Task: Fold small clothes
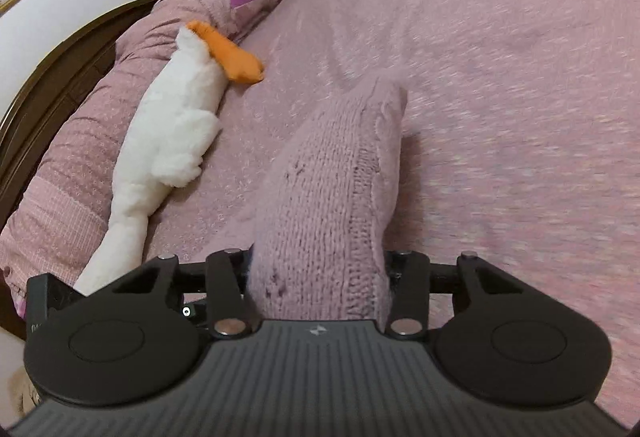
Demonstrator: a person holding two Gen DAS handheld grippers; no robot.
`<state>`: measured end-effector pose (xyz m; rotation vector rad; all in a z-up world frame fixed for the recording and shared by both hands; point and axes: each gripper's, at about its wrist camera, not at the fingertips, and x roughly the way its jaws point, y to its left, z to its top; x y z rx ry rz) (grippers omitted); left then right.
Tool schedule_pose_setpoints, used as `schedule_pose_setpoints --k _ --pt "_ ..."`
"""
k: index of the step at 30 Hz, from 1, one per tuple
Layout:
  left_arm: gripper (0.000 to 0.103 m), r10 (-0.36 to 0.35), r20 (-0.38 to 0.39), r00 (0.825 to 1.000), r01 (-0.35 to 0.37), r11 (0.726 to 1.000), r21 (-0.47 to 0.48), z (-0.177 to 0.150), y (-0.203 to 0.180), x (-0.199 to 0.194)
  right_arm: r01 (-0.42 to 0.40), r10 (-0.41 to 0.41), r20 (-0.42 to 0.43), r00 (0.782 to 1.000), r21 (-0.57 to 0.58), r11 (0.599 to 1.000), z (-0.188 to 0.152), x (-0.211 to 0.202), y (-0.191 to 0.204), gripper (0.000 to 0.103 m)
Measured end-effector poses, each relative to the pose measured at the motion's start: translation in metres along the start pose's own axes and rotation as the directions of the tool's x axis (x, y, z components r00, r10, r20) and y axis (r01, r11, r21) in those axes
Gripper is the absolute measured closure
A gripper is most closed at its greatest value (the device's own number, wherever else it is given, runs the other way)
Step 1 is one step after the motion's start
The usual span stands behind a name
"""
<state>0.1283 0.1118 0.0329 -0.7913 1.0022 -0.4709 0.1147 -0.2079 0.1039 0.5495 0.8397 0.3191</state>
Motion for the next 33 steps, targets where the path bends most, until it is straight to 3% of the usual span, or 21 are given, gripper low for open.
schedule_pose_setpoints --k 2,7,10,12,14,16,22,33 --pt "0.057 0.011 -0.016 1.000 -0.010 0.998 0.055 -0.014 -0.022 0.004 0.015 -0.015 0.002 1.000 0.014 1.000 -0.001 -0.025 -0.008 0.053" --pt "0.057 0.003 -0.078 0.997 0.004 0.996 0.092 -0.040 -0.050 0.018 0.030 -0.031 0.042 0.999 0.030 0.999 -0.017 -0.086 -0.035 0.053" --pt "0.057 0.052 -0.097 0.994 -0.036 0.986 0.163 -0.062 -0.063 0.029 0.041 -0.043 0.047 0.998 0.046 0.998 -0.038 -0.110 -0.058 0.053" --pt "0.057 0.121 -0.099 0.988 -0.097 0.971 0.218 -0.076 -0.067 0.037 0.054 -0.056 0.032 0.998 0.065 0.996 -0.055 -0.114 -0.075 0.052" --pt "0.052 0.221 -0.081 0.972 -0.189 0.937 0.292 -0.089 -0.069 0.045 0.067 -0.068 0.012 0.998 0.080 0.995 -0.074 -0.111 -0.089 0.052" --pt "0.048 0.276 -0.070 0.959 -0.241 0.917 0.317 -0.097 -0.060 0.047 0.091 -0.092 0.011 0.996 0.076 0.993 -0.094 -0.107 -0.101 0.049" --pt "0.041 0.307 -0.023 0.952 -0.282 0.901 0.331 -0.116 -0.053 0.040 0.068 -0.074 0.058 0.996 0.105 0.992 -0.123 -0.105 -0.121 0.044" --pt "0.043 0.415 0.100 0.904 -0.421 0.827 0.371 -0.136 -0.072 0.003 0.152 -0.152 0.138 0.979 0.010 0.988 -0.155 -0.149 -0.109 0.028"
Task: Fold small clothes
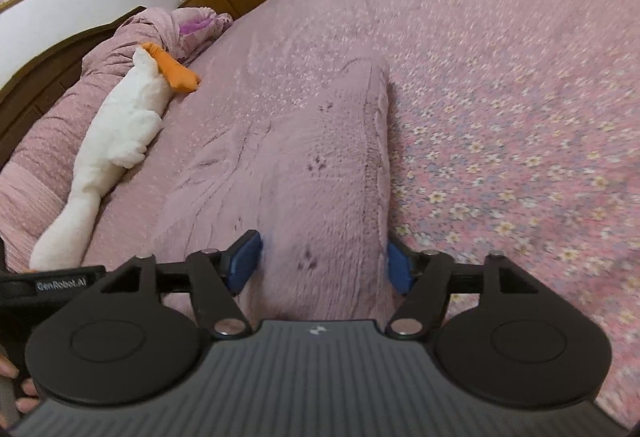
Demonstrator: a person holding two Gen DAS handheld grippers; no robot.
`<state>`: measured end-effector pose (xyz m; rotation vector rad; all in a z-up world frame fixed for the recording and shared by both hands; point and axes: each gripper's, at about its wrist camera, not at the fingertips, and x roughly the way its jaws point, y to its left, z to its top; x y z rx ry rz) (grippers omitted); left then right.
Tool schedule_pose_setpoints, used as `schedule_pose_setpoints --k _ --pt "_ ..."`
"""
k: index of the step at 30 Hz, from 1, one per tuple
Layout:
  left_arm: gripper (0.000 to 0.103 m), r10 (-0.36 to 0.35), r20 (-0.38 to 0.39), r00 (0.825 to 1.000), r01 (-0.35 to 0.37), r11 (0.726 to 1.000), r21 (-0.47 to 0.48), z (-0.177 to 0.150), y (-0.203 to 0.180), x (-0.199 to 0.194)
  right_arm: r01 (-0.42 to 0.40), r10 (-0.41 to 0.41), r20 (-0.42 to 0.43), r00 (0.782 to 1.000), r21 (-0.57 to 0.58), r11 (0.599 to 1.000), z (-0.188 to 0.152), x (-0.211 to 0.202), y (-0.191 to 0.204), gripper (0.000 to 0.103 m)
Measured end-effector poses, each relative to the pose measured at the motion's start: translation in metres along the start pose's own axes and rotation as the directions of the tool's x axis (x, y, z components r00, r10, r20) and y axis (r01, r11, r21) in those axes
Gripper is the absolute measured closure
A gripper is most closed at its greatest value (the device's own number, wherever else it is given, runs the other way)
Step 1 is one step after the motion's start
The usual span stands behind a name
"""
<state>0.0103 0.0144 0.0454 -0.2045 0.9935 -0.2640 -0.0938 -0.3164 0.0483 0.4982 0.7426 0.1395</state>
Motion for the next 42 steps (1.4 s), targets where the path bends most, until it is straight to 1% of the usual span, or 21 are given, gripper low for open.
schedule_pose_setpoints --k 3,5,7,8,11,13,16,17,19,24,28,32,34,35,36,38,40,42 --pt "0.042 0.049 0.024 0.998 -0.050 0.998 0.027 -0.009 -0.004 -0.017 0.037 -0.037 0.012 0.999 -0.036 0.999 -0.010 -0.015 0.007 0.025" --pt "0.041 0.073 0.033 0.997 -0.074 0.996 0.043 -0.015 -0.006 -0.025 0.048 -0.047 0.019 0.999 -0.054 0.997 -0.016 -0.025 0.010 0.020" --pt "0.037 0.093 0.036 0.995 -0.095 0.994 0.058 -0.023 -0.006 -0.029 0.061 -0.058 0.032 0.998 -0.072 0.996 -0.025 -0.036 0.013 0.016" --pt "0.034 0.101 0.036 0.994 -0.103 0.993 0.065 -0.027 -0.007 -0.031 0.068 -0.064 0.043 0.997 -0.082 0.994 -0.030 -0.041 0.015 0.013" --pt "0.033 0.118 0.036 0.992 -0.121 0.989 0.086 -0.040 -0.014 -0.034 0.084 -0.077 0.071 0.994 -0.098 0.992 -0.042 -0.055 0.019 0.009" --pt "0.029 0.128 0.034 0.991 -0.131 0.987 0.095 -0.049 -0.018 -0.034 0.085 -0.079 0.068 0.995 -0.100 0.991 -0.047 -0.059 0.022 0.007" --pt "0.028 0.149 0.039 0.988 -0.152 0.982 0.111 -0.055 -0.023 -0.026 0.097 -0.092 0.055 0.994 -0.114 0.989 -0.060 -0.064 0.025 0.005" --pt "0.028 0.164 0.045 0.985 -0.168 0.979 0.112 -0.061 -0.025 -0.029 0.106 -0.100 0.050 0.994 -0.124 0.987 -0.063 -0.064 0.025 0.003" --pt "0.028 0.187 0.051 0.981 -0.192 0.976 0.105 -0.064 -0.025 -0.027 0.137 -0.132 0.042 0.990 -0.158 0.978 -0.072 -0.062 0.030 0.002" --pt "0.028 0.227 0.051 0.973 -0.230 0.970 0.078 -0.073 -0.021 -0.018 0.202 -0.203 0.018 0.979 -0.213 0.956 -0.087 -0.051 0.037 0.000" --pt "0.028 0.246 0.038 0.969 -0.249 0.964 0.098 -0.079 -0.024 -0.007 0.236 -0.244 -0.012 0.970 -0.215 0.948 -0.090 -0.040 0.035 0.000" --pt "0.028 0.284 0.044 0.958 -0.287 0.949 0.132 -0.085 -0.030 0.002 0.266 -0.276 -0.024 0.961 -0.198 0.943 -0.090 -0.033 0.028 0.000" --pt "0.025 0.298 0.049 0.953 -0.302 0.940 0.161 -0.087 -0.036 0.005 0.276 -0.288 -0.033 0.957 -0.199 0.940 -0.091 -0.030 0.026 0.000" --pt "0.019 0.297 0.046 0.954 -0.301 0.939 0.167 -0.087 -0.037 0.006 0.280 -0.293 -0.035 0.955 -0.203 0.938 -0.092 -0.029 0.026 0.000" --pt "0.016 0.296 0.037 0.955 -0.298 0.940 0.166 -0.087 -0.038 0.008 0.286 -0.301 -0.038 0.953 -0.211 0.935 -0.093 -0.027 0.027 0.000" --pt "0.016 0.299 0.039 0.953 -0.301 0.939 0.168 -0.088 -0.039 0.009 0.299 -0.315 -0.041 0.948 -0.224 0.928 -0.094 -0.024 0.028 0.000" --pt "0.012 0.302 0.040 0.952 -0.305 0.938 0.166 -0.086 -0.037 0.011 0.304 -0.322 -0.044 0.946 -0.230 0.925 -0.095 -0.021 0.028 0.000" --pt "0.006 0.311 0.040 0.950 -0.314 0.937 0.157 -0.086 -0.036 0.013 0.310 -0.328 -0.046 0.943 -0.234 0.922 -0.096 -0.018 0.029 0.000"
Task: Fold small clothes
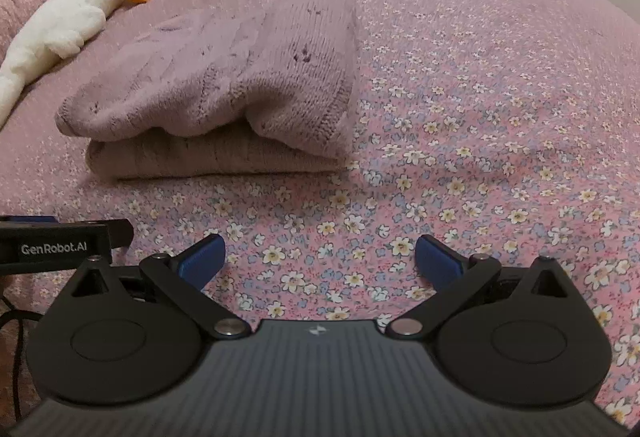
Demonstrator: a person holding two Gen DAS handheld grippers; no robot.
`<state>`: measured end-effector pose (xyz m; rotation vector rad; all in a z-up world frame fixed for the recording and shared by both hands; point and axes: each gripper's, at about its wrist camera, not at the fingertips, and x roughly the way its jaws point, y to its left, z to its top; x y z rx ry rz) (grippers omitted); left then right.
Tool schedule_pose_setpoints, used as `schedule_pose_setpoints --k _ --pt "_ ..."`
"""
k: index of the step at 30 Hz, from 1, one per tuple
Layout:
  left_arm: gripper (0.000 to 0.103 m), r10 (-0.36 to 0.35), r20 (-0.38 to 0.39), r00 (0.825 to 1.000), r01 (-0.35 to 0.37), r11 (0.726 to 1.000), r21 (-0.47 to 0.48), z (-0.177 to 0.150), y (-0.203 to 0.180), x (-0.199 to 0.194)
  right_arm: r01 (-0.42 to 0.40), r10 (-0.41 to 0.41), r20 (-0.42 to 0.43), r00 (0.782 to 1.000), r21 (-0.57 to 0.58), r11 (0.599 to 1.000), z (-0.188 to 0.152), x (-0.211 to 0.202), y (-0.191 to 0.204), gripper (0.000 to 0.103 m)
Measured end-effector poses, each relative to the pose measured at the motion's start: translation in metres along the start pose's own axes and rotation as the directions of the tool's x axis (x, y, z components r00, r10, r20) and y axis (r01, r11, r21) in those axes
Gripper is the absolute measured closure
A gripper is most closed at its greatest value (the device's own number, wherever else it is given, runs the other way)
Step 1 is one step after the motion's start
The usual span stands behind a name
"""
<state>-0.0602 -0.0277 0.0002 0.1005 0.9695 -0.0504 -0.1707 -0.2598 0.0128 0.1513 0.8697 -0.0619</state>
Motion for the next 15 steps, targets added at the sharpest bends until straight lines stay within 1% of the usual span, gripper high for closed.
schedule_pose_setpoints --k 9,15 --pt "0.001 0.005 0.014 1.000 -0.005 1.000 -0.009 -0.0019 0.0014 0.0028 0.018 -0.018 0.009 1.000 -0.017 1.000 -0.0015 0.0047 0.0034 0.000" --pt "0.001 0.006 0.014 1.000 -0.006 1.000 -0.010 -0.0015 -0.0002 0.0044 0.018 -0.017 0.015 1.000 -0.014 1.000 -0.0019 0.0054 0.0029 0.000"
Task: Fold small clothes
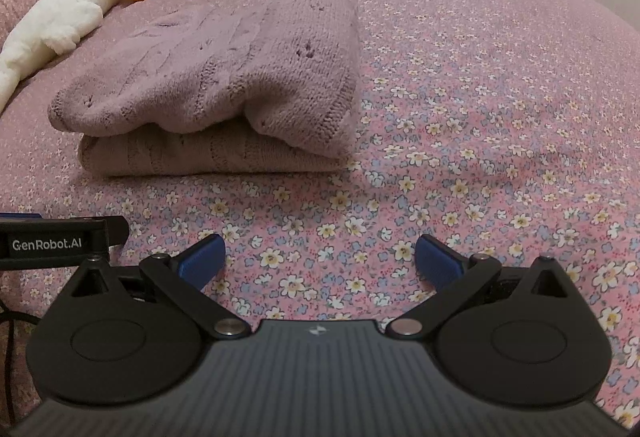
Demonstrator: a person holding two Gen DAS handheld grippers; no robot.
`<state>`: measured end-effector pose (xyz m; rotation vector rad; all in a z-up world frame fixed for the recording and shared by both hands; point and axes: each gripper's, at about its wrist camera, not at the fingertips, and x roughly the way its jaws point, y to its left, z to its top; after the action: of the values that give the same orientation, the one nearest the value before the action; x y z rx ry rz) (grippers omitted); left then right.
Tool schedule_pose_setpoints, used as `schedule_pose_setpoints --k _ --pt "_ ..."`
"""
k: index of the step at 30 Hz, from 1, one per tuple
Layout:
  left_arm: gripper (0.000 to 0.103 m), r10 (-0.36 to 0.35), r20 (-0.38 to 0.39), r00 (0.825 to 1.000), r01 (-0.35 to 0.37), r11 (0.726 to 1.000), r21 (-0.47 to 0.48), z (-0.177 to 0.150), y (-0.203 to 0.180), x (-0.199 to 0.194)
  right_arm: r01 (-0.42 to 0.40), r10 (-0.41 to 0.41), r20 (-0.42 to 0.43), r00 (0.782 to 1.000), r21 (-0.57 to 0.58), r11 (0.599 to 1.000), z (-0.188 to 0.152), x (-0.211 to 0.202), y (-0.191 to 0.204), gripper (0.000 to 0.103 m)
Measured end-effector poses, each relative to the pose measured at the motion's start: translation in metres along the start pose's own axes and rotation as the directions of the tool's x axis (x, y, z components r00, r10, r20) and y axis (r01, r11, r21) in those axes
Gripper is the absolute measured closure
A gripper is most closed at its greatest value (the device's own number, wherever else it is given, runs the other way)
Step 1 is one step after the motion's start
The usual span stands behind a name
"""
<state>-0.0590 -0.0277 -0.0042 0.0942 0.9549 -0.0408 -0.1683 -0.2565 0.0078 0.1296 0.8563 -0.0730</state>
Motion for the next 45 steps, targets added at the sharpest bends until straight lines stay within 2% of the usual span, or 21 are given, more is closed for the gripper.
schedule_pose_setpoints --k 45 --pt "0.000 -0.003 0.008 1.000 0.003 1.000 0.005 -0.0032 -0.0010 0.0003 0.026 -0.026 0.003 1.000 -0.032 0.999 -0.0018 0.0018 0.0059 0.000"
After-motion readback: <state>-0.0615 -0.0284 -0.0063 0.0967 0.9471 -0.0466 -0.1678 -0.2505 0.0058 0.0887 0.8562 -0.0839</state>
